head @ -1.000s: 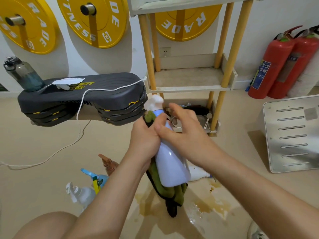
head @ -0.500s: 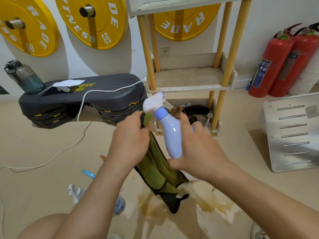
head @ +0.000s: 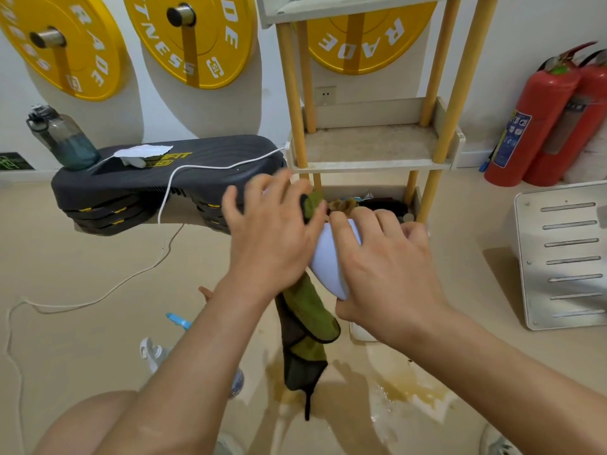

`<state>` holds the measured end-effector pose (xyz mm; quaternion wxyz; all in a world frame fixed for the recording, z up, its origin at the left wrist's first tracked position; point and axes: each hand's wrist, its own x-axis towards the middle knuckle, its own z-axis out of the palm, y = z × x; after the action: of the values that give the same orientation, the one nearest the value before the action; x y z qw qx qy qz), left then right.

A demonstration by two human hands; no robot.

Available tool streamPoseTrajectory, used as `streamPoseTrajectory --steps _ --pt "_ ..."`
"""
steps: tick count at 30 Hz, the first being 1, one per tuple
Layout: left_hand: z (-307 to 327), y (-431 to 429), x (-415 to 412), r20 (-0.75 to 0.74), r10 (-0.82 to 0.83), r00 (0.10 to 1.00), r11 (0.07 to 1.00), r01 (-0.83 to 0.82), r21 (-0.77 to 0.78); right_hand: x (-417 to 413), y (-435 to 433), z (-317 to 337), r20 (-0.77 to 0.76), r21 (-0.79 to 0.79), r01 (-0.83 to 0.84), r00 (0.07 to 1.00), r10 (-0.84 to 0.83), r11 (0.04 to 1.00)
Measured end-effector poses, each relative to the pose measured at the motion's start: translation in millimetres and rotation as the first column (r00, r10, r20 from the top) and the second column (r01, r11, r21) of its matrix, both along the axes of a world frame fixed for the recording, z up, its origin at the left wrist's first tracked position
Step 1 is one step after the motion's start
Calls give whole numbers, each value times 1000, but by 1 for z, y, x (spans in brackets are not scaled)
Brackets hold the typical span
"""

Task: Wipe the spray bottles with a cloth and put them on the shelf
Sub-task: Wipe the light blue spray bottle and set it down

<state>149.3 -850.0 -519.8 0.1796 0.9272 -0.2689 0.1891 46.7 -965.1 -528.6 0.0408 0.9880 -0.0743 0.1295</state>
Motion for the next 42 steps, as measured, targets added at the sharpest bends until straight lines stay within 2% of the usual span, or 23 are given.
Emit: streamPoseTrajectory --steps 2,6,8,10,12,13,15,18,20,23,25,26,27,29,31,33,35,36,38,39,42 --pt "-2 3 8 -15 80 997 997 -79 15 -1 1 4 -13 -46 5 1000 -5 999" --pt "-3 -10 -5 -154 -162 975 985 151 -82 -1 -4 0 46 -11 20 999 -19 1000" --pt "-4 -10 -11 -146 -186 972 981 175 -88 0 -5 -6 81 -5 -5 997 6 1000" --pt "-3 -4 -7 8 -47 999 999 47 -7 1 -6 -8 108 -32 -24 994 27 999" --pt "6 2 0 126 135 983 991 -132 -35 2 -9 -8 123 -51 -25 992 31 998" --pt "11 5 5 93 186 978 980 -178 -88 3 -12 -9 119 -53 -14 993 20 998" --pt "16 14 11 -89 208 974 944 -223 -244 4 -21 -12 90 -42 23 996 -19 999" --pt "22 31 14 -371 101 923 776 -306 -551 5 -36 -14 66 -9 85 994 -84 996" --pt "27 42 14 -488 11 873 640 -381 -667 4 -44 -14 70 -11 82 994 -81 997" --pt "34 48 17 -554 -135 821 408 -464 -787 0 -48 -11 87 -33 53 995 -50 998" --pt "38 42 13 -573 -288 767 307 -492 -814 -1 -45 -12 94 -37 34 995 -30 999" --pt "38 36 8 -572 -368 733 309 -484 -819 -1 -42 -13 91 -41 23 996 -19 999" --pt "36 31 3 -577 -418 702 374 -446 -813 -1 -38 -15 82 -44 14 997 -10 999" --pt "30 26 -4 -614 -425 666 627 -273 -730 -1 -34 -19 55 -48 7 998 -4 999" --pt "25 27 -3 -622 -336 707 862 -35 -505 -2 -32 -23 41 -49 -5 999 7 999" --pt "20 29 -2 -527 -196 827 970 84 -230 -3 -29 -25 44 -48 -41 998 43 998" --pt "16 28 -4 -311 -45 949 998 30 -51 -5 -25 -27 58 -54 -80 995 83 995" --pt "14 26 -4 -219 3 976 999 -13 -42 -5 -23 -26 68 -60 -92 993 96 994" --pt "4 25 1 -142 89 986 991 -102 -89 -8 -22 -25 106 -68 -98 989 105 993" --pt "-1 25 4 -160 122 980 983 -141 -120 -9 -22 -24 129 -71 -95 986 103 993" --pt "-12 22 4 -461 72 884 909 -249 -335 -10 -20 -22 179 -74 -88 979 100 993"
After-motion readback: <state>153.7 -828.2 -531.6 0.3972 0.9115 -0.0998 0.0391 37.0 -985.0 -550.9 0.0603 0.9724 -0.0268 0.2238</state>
